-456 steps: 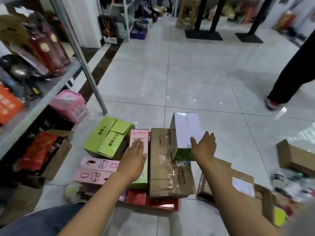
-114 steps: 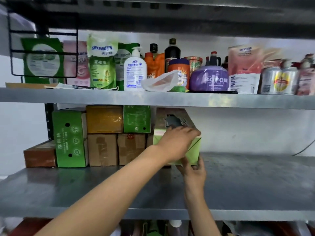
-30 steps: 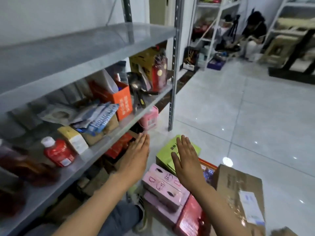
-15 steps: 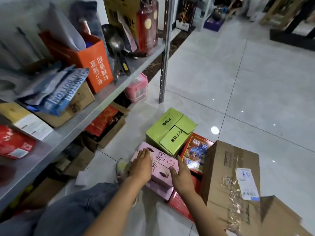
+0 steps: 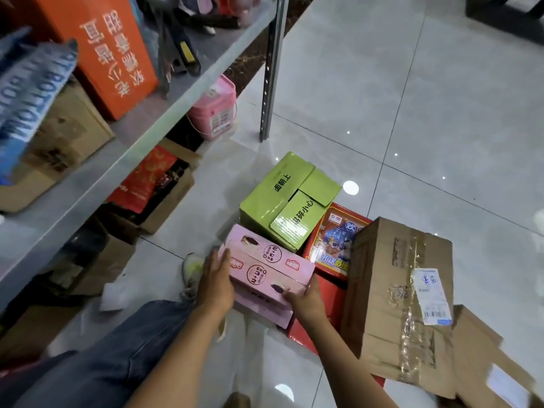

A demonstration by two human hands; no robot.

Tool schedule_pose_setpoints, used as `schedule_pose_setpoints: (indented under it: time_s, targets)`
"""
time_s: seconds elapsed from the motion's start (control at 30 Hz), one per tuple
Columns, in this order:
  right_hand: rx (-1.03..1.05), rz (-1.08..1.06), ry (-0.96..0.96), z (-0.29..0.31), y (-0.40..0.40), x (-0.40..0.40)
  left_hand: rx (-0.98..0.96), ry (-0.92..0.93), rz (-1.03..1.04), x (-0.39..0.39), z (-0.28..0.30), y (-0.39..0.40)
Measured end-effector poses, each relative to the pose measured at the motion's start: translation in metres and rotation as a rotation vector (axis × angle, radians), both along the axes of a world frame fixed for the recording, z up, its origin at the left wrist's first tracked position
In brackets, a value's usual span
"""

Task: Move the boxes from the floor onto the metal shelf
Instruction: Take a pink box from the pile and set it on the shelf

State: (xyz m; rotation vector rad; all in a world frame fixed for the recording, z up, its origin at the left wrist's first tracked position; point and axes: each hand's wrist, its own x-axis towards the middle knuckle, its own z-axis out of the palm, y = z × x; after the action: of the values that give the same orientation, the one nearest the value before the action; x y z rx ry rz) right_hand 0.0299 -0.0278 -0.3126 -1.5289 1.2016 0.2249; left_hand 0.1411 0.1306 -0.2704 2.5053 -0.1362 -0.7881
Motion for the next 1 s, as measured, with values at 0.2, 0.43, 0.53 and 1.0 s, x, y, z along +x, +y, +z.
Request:
schedule_pose_setpoints:
  time_s: [0.2,0.43,0.53,1.0]
  targets:
    - [0.023,-0.108,0.010,0.011,0.012,0.004,-0.174,0.101,0.089,0.013,-0.011,0.006]
    - [0.039,-0.183,0.044,0.009,0.023,0.002,-0.239,0.226,0.208,0.016,-0.011,0.008]
    - [0.078,-0.234,0.039,0.018,0.027,-0.001,-0.207,0.232,0.216,0.011,-0.012,0.011]
    - [0.094,-0.337,-0.320,0.104,0.008,-0.033,-0.514,0.087,0.441,-0.002,0.087,-0.003]
